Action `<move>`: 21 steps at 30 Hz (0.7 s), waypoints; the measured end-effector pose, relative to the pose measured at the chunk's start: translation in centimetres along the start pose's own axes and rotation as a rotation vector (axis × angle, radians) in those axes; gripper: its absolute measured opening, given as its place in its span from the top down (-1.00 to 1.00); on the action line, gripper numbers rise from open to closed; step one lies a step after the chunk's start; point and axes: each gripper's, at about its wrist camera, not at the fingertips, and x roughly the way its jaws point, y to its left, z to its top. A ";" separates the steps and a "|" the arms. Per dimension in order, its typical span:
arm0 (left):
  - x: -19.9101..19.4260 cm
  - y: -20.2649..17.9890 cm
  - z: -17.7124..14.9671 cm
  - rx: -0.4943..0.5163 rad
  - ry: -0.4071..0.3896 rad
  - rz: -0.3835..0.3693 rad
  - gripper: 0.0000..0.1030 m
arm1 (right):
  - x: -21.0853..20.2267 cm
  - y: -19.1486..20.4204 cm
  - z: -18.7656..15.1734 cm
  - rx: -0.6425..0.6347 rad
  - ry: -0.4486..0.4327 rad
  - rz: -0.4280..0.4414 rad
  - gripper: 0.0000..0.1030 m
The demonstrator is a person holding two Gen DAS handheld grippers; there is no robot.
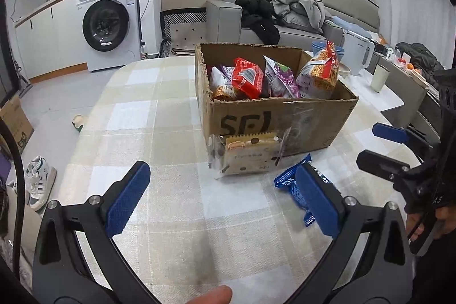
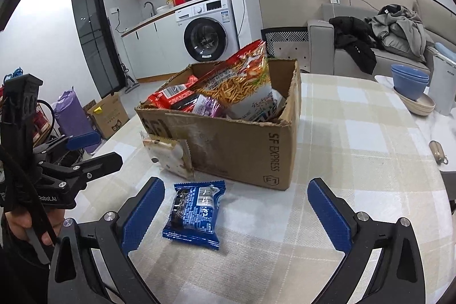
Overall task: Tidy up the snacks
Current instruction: 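Move both open tools toward the blue cookie pack on the table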
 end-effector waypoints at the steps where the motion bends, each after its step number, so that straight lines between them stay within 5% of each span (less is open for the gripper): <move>1: 0.0 0.1 0.1 0.001 0.000 0.002 -0.97 | 0.2 0.2 -0.1 -0.003 0.007 0.003 -0.98; 21: 1.8 2.0 0.3 -0.036 0.039 0.031 -0.97 | 4.5 3.2 -2.9 -0.073 0.177 0.022 -0.98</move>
